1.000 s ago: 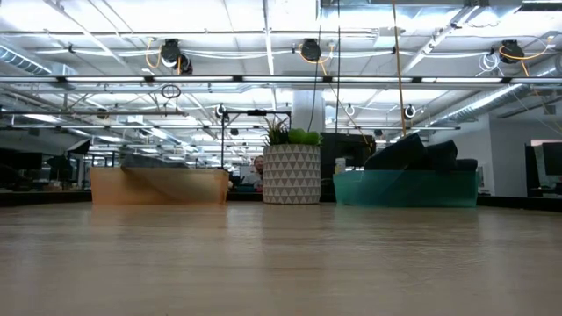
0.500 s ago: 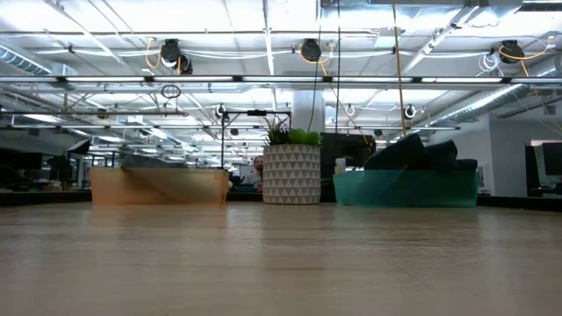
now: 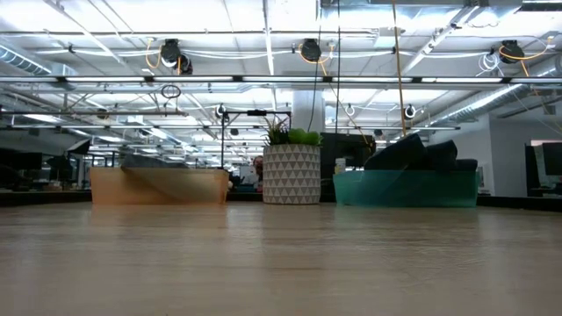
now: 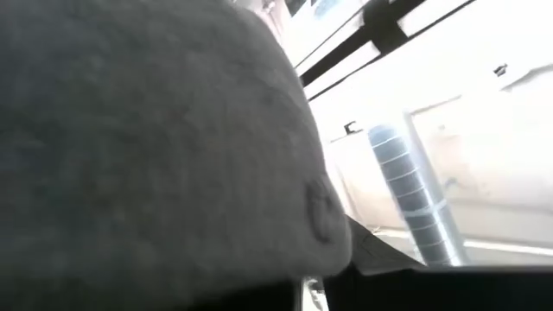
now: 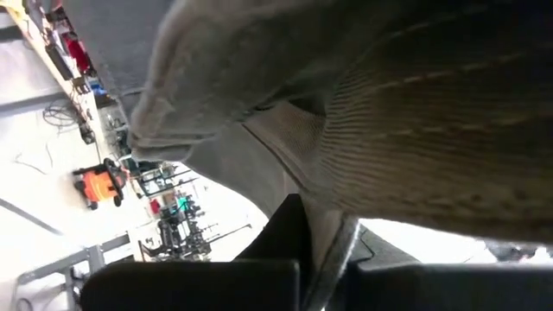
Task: Pick & Place hat
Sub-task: Put the top gray cap into the orange bin
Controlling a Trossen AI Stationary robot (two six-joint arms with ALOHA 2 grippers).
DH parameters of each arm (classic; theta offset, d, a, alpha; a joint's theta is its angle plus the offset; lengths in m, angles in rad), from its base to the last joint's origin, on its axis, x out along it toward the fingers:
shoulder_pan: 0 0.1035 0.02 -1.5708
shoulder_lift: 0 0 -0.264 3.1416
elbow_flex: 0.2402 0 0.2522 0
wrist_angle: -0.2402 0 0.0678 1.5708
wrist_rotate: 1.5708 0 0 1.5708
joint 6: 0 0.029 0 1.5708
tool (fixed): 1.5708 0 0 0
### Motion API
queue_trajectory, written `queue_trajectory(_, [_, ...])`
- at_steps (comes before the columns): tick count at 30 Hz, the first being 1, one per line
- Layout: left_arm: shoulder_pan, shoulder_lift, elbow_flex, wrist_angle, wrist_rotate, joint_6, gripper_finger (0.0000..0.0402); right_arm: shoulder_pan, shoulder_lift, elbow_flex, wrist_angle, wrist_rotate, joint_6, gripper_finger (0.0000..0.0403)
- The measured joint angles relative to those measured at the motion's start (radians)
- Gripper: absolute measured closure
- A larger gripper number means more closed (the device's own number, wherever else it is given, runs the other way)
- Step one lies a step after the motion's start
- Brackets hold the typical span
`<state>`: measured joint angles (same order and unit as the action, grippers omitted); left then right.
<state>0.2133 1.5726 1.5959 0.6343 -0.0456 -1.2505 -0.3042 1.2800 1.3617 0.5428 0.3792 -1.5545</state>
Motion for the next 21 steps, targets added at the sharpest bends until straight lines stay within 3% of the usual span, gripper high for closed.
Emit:
queue_trajectory(8, [0.01, 0.0, 0.0, 0.022, 0.026, 0.045, 0.0394, 0.003, 0.0, 0.0, 0.005, 0.011, 0.06, 0.0371])
queue_trajectory(13, [0.033, -0.012, 0.0, 0.016, 0.057, 0.065, 0.0394, 0.044, -0.012, 0.0, -0.028, 0.037, 0.14, 0.033])
queue_trajectory(21, [0.113, -0.1, 0.0, -0.06, 0.218, 0.156, 0.0394, 0.133, -0.023, 0.0, -0.142, 0.077, 0.383, 0.0249])
